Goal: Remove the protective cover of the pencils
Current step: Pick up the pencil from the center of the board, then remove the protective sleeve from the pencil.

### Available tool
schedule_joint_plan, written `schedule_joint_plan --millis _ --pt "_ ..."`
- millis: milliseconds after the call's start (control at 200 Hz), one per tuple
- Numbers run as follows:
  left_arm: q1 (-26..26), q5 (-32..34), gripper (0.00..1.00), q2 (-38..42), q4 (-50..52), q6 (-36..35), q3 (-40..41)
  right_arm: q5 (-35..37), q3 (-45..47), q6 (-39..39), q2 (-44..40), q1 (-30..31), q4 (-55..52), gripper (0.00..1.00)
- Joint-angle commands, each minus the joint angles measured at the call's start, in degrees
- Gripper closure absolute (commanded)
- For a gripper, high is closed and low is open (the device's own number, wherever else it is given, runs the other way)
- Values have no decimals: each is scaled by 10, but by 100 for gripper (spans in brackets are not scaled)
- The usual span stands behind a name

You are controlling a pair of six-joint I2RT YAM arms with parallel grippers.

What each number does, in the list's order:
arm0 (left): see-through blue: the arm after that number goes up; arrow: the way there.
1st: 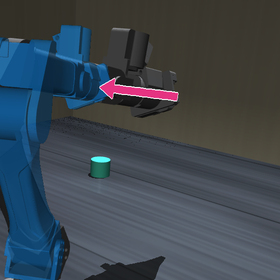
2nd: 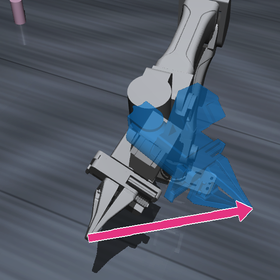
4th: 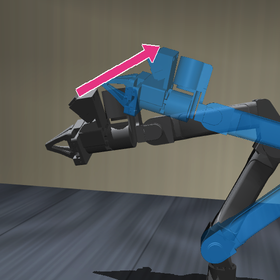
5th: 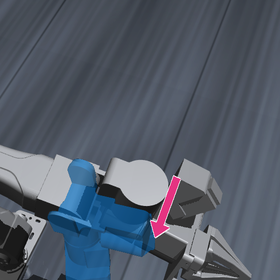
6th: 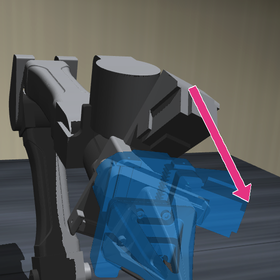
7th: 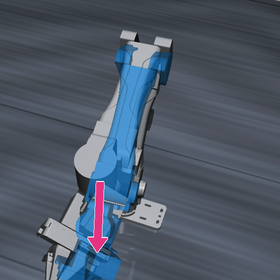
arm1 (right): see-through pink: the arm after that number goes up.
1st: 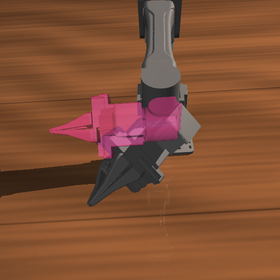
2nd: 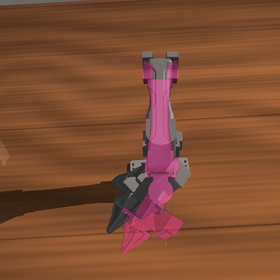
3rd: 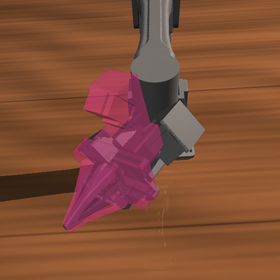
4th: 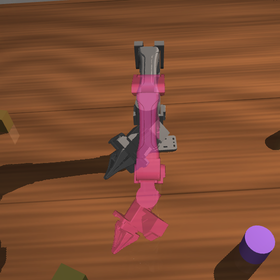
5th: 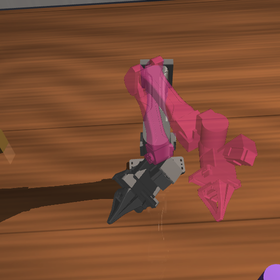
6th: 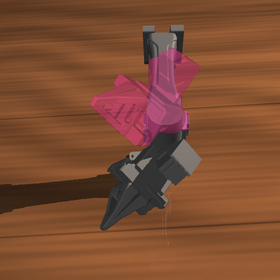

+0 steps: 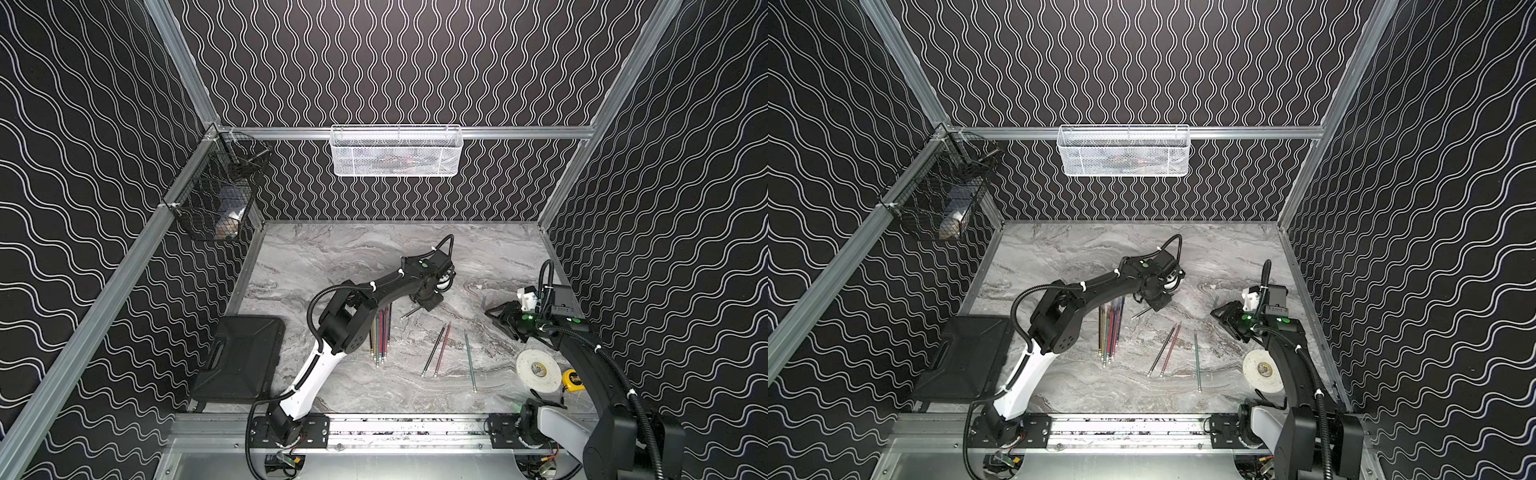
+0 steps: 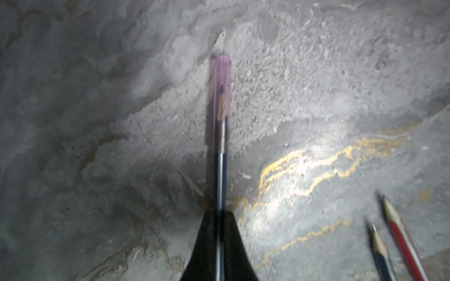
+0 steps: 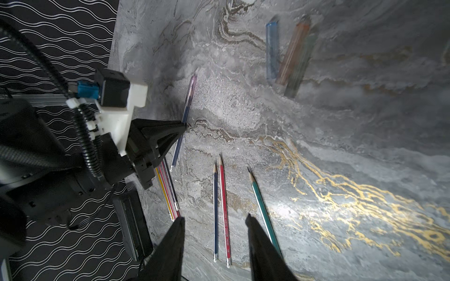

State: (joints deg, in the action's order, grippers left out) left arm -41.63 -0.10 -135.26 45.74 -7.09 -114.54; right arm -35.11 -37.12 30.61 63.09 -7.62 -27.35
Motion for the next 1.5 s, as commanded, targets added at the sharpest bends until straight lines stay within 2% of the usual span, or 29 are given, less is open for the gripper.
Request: schedule_joint_plan --millis 0,235,380,540,966,1051,1196,1331,1386,1496 --pt "0 -20 100 55 19 28 13 -22 -1 3 19 0 26 57" --pt "-1 -66 100 197 -22 74 151 -144 -34 31 123 10 121 53" --pt "-7 -79 100 253 -38 92 208 -149 -60 76 147 62 180 48" --pt "-13 -87 100 285 -43 101 224 -133 -104 115 204 128 218 48" --pt "-16 -90 100 306 -39 92 229 -113 -175 179 289 200 282 50" --pt "-16 -88 100 308 -39 89 231 -111 -180 191 297 210 288 56" --pt "-16 -86 100 312 -36 88 235 -115 -176 216 297 215 309 84" --pt "-16 -82 100 314 -35 84 240 -119 -178 232 294 215 310 100" --pt "-16 -79 100 314 -34 83 242 -116 -181 231 289 215 302 100" --pt "-16 -78 84 316 -34 83 251 -110 -191 226 281 213 280 100"
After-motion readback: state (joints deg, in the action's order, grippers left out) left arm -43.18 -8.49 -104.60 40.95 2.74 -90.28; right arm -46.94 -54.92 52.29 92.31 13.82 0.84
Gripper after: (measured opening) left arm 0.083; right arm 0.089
